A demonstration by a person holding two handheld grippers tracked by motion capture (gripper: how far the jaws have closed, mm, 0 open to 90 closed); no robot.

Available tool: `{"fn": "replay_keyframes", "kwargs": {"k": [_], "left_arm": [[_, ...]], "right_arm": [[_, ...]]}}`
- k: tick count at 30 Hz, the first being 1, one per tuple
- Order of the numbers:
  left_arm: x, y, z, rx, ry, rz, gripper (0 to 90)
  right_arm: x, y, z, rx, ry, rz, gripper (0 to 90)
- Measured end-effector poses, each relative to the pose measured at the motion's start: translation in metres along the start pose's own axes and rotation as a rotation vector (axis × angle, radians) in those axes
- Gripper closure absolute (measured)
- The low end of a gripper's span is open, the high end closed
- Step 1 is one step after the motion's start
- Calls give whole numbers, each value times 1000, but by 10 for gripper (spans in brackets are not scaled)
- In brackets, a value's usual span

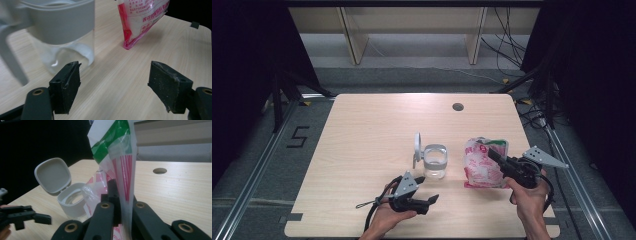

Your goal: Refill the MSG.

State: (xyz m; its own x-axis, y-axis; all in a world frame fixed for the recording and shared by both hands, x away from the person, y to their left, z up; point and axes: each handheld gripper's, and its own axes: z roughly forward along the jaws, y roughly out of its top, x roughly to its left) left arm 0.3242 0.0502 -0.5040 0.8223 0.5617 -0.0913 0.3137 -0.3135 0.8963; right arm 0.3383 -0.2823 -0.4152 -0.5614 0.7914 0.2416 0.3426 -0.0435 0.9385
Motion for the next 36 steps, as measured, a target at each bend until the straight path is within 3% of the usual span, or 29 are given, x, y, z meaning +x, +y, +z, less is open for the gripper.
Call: {"fn": "replay_keyframes", "kwargs": {"k": [3, 6, 7, 8, 9, 10, 12, 14, 18, 19, 21, 23, 24, 25, 26, 28, 30, 31, 33, 36], "left_arm": [[-9, 3, 18, 13, -13, -13, 246], [-18, 10, 37, 17, -11, 24, 246], [-21, 13, 44, 15, -24, 30, 246], [-25, 16, 52, 13, -17, 48, 246], [-31, 20, 61, 22, 13, 75, 247], [-35, 23, 68, 19, 12, 85, 245], [-39, 27, 77, 22, 4, 95, 246], [-43, 31, 86, 15, 48, 109, 246], [-47, 39, 100, 8, 81, 97, 248], [-49, 40, 103, -3, 68, 80, 251], [-54, 43, 106, -22, 106, 88, 274], [-57, 45, 109, -33, 123, 100, 307], [-58, 45, 111, -36, 116, 88, 319], [-59, 45, 113, -45, 113, 69, 329], [-60, 45, 114, -57, 126, 72, 377], [-65, 47, 114, -82, 167, 90, 488], [-63, 48, 114, -96, 193, 83, 570], [-62, 47, 115, -126, 186, 38, 601], [-63, 49, 117, -159, 189, -5, 624], [-62, 51, 118, -200, 151, -58, 641]], "right_arm": [[6, 3, -2, 9, -3, 8, 900], [8, 8, -2, 5, 8, -21, 900], [9, 9, -2, -5, 15, -4, 900], [8, 11, -1, -10, 10, -32, 900], [8, 13, -2, -8, 20, -27, 900], [11, 15, -3, -8, 24, 4, 900], [10, 18, -5, -28, 25, -26, 900], [11, 22, -7, -43, 22, -18, 900], [13, 31, -9, -45, 32, -40, 900], [16, 33, -11, -32, 30, -31, 900], [17, 37, -11, -37, 33, -60, 900], [20, 39, -10, -41, 37, -29, 900], [18, 41, -9, -53, 48, -42, 900], [20, 42, -10, -37, 51, -18, 900], [19, 43, -8, -56, 64, -20, 900], [22, 46, -6, -30, 62, -28, 900], [23, 48, -1, -41, 76, -37, 900], [25, 50, 1, -42, 74, -42, 900], [28, 55, 3, -32, 68, -52, 900], [31, 65, 10, -17, 58, -79, 900]]}}
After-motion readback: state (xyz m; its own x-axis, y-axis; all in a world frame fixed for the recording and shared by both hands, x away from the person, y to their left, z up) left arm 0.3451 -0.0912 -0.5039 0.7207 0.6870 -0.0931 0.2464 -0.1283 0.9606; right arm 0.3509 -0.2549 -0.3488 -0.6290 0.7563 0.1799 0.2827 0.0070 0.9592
